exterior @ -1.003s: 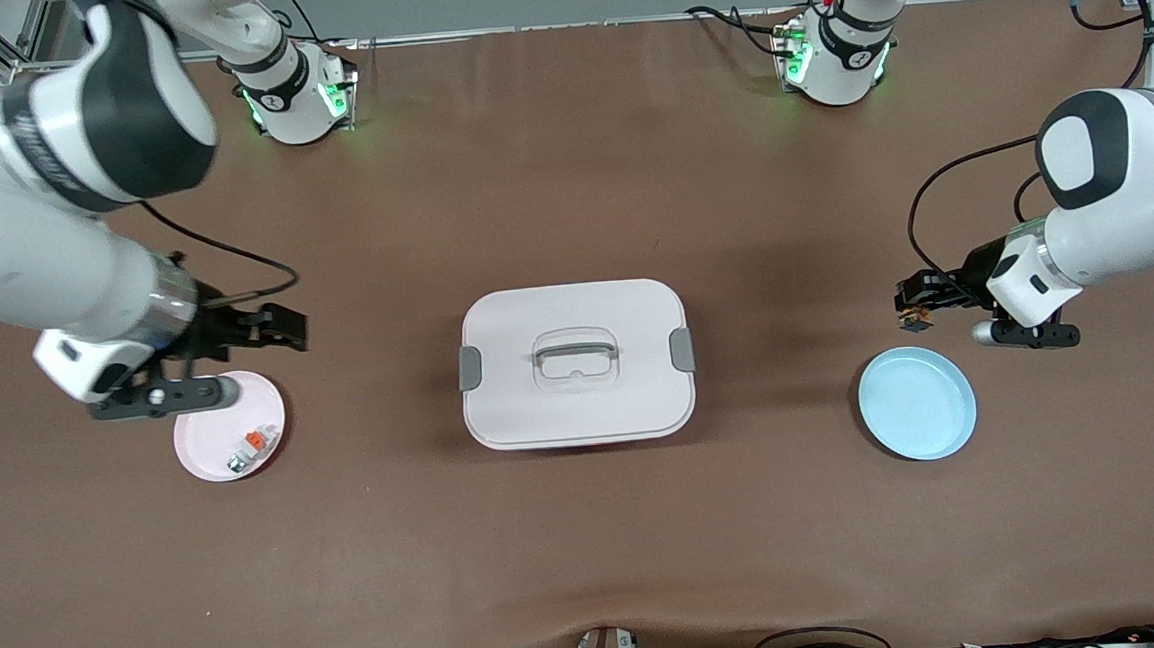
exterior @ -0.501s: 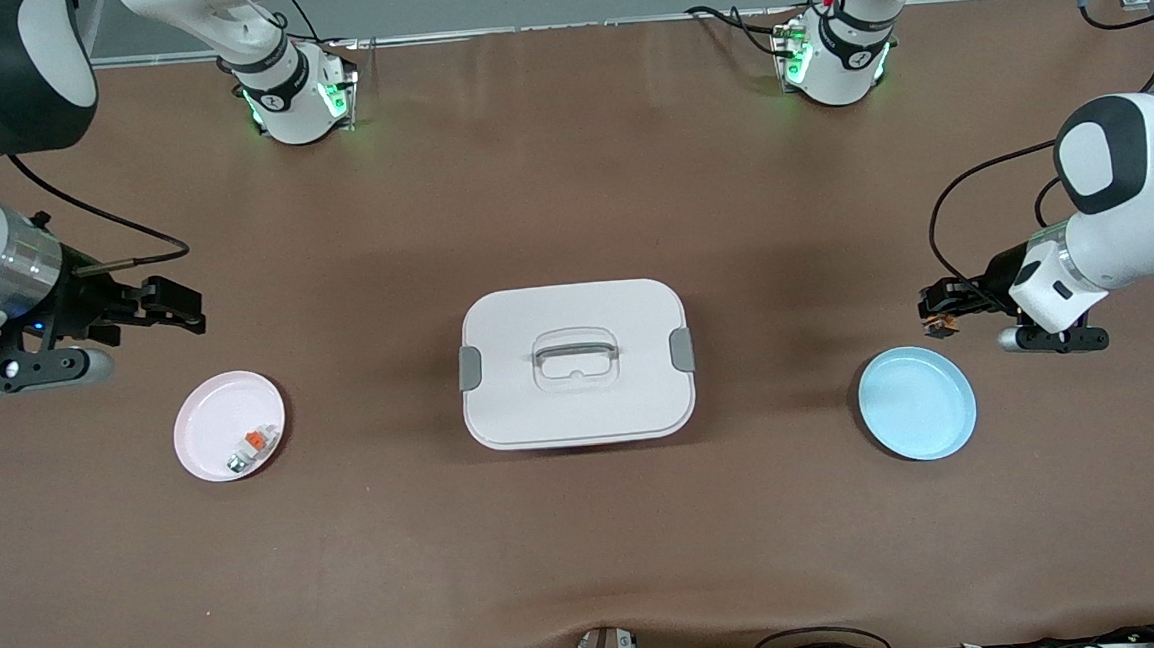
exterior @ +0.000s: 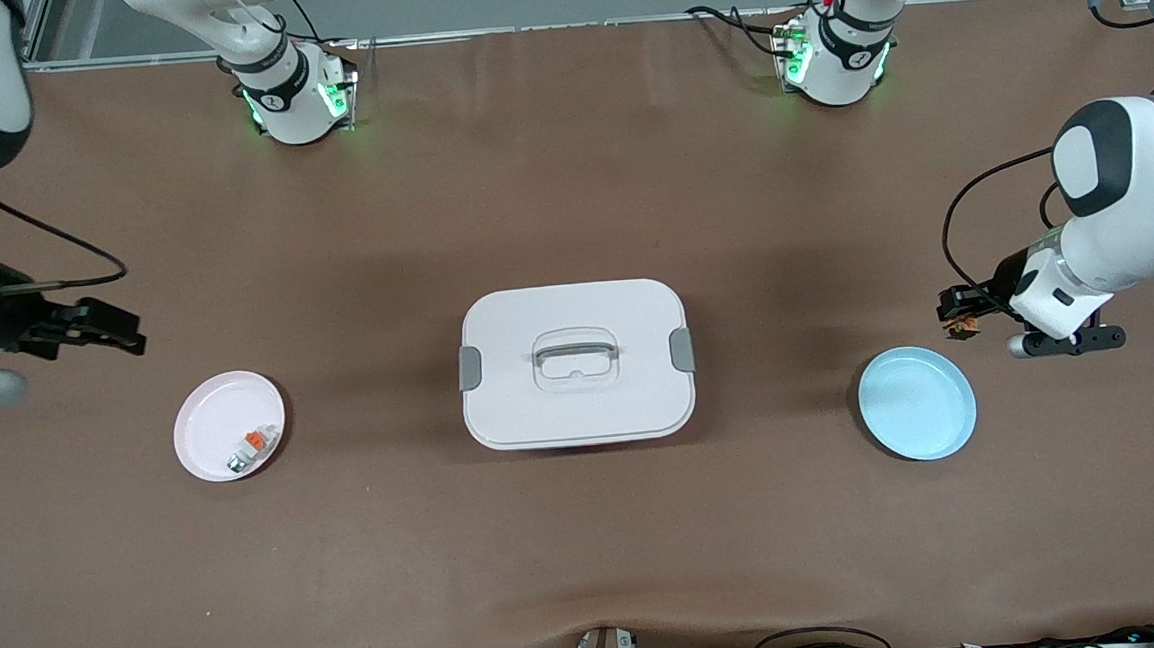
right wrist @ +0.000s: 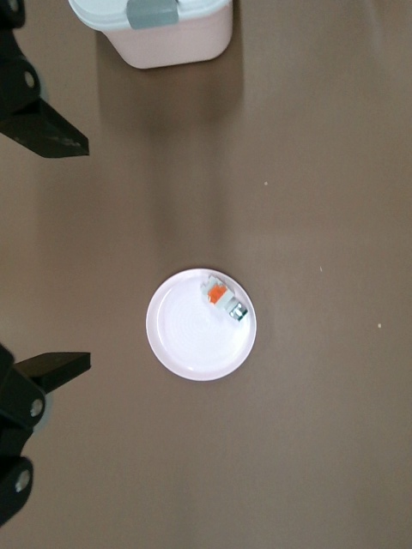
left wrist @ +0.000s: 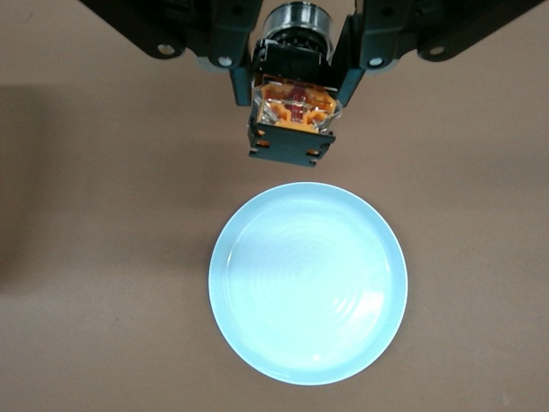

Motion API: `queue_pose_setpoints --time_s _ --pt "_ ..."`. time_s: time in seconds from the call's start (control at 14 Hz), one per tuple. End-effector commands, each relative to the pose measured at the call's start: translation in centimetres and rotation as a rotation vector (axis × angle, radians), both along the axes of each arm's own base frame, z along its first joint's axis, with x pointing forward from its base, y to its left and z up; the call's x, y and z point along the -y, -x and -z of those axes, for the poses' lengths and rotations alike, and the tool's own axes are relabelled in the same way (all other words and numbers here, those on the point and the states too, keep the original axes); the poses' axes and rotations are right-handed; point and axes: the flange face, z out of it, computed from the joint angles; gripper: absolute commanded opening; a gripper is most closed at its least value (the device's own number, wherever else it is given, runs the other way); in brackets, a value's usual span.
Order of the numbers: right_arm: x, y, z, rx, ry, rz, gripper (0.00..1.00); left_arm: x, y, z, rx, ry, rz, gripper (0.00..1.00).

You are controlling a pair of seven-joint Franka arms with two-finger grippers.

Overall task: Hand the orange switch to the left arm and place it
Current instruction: 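Lower the switch onto the light-blue plate with the left gripper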

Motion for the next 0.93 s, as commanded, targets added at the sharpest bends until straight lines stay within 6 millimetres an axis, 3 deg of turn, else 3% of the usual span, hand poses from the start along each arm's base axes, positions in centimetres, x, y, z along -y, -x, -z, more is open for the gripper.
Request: queue_pose_setpoints --time_s 0.0,0.29,0.43,0.64,0.86 --pt "2.2 1.4 -1.2 0.002 0.013 0.012 1.00 0.5 -0.4 -0.4 0.005 -0.049 -0.075 0.00" --pt "3.3 2.0 -1.7 -0.038 0.033 0.044 1.00 1.1 -0.6 0.1 0.006 -0.112 -0.095 0.00" --pt "5.2 2.1 -1.8 -0.034 0.020 0.075 1.00 1.1 -0.9 0.5 0.016 -0.111 -0.127 0.00" --pt "5.2 2.1 -3.0 -0.010 0.037 0.069 1.00 2.0 -1.3 1.8 0.017 -0.119 -0.150 0.00" --pt "6.5 2.4 -3.2 -0.020 0.019 0.097 1.00 2.4 -1.3 1.9 0.020 -0.142 -0.205 0.00"
